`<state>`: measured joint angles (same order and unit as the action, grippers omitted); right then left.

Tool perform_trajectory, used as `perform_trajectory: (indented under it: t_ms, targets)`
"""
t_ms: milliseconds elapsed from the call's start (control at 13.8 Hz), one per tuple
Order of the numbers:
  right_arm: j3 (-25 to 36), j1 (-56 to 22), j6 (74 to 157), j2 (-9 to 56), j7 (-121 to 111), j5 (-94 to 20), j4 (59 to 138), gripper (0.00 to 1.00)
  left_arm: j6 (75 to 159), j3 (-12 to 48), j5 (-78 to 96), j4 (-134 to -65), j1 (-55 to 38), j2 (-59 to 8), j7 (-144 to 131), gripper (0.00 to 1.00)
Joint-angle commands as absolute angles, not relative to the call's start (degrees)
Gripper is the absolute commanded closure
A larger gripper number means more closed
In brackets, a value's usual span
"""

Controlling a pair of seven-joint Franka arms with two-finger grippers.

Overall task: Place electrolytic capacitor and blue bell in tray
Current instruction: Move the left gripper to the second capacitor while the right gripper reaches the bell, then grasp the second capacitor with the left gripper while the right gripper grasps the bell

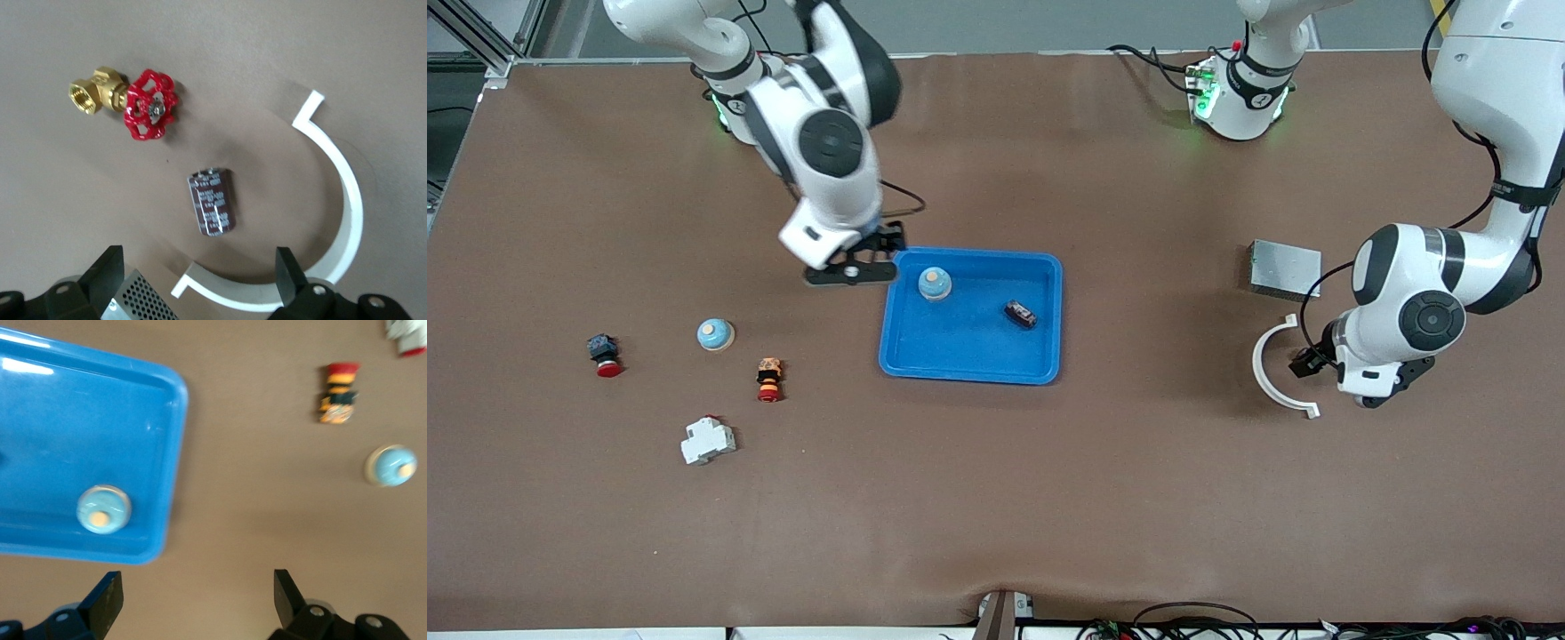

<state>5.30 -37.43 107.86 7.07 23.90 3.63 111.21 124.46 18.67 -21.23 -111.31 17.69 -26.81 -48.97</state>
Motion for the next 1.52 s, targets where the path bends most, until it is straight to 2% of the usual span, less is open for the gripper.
perform_trajectory:
  t_ms: [0, 217, 361, 505, 722, 1083, 1300, 1372, 1444]
  targets:
    - [4.7, -28.2, 109.4, -0.4, 7.8, 4.7, 118.3, 0.00, 126.8, 19.4, -25.0, -112.1, 18.9, -27.2, -48.9, 0.00]
    - [4.7, -17.0, 111.9, -0.8, -10.0, 5.0, 119.4, 0.00, 129.3, 19.4, -27.5, -112.0, 20.0, -28.2, -48.8, 0.00]
    - [4.7, -10.4, 119.1, -0.2, -21.0, 5.0, 121.9, 0.00, 130.8, 19.4, -28.7, -112.0, 20.0, -29.2, -48.8, 0.00]
    - [4.7, -6.0, 123.4, 4.5, -27.6, 5.0, 121.8, 0.00, 131.0, 19.4, -29.4, -112.0, 20.2, -29.5, -48.8, 0.00]
    - [4.6, -2.6, 128.3, 11.3, -30.8, 5.0, 121.8, 0.00, 131.0, 19.4, -29.5, -112.3, 20.7, -30.4, -48.9, 0.00]
    - [4.5, -1.5, 131.9, 16.7, -31.0, 4.7, 122.3, 0.00, 135.4, 19.5, -29.4, -114.9, 22.3, -31.0, -49.0, 0.00]
    - [4.3, -1.5, 133.5, 19.6, -31.0, 4.0, 122.6, 0.00, 135.5, 19.6, -29.4, -114.7, 22.2, -31.6, -49.6, 0.22]
    - [4.3, -1.6, 134.7, 20.2, -31.0, 4.0, 123.3, 0.00, 135.5, 19.6, -29.4, -114.7, 22.1, -31.7, -49.7, 0.31]
    - [4.2, -1.7, 136.9, 20.5, -31.0, 4.0, 124.5, 0.00, 135.5, 19.6, -29.4, -114.7, 22.1, -31.7, -49.7, 0.46]
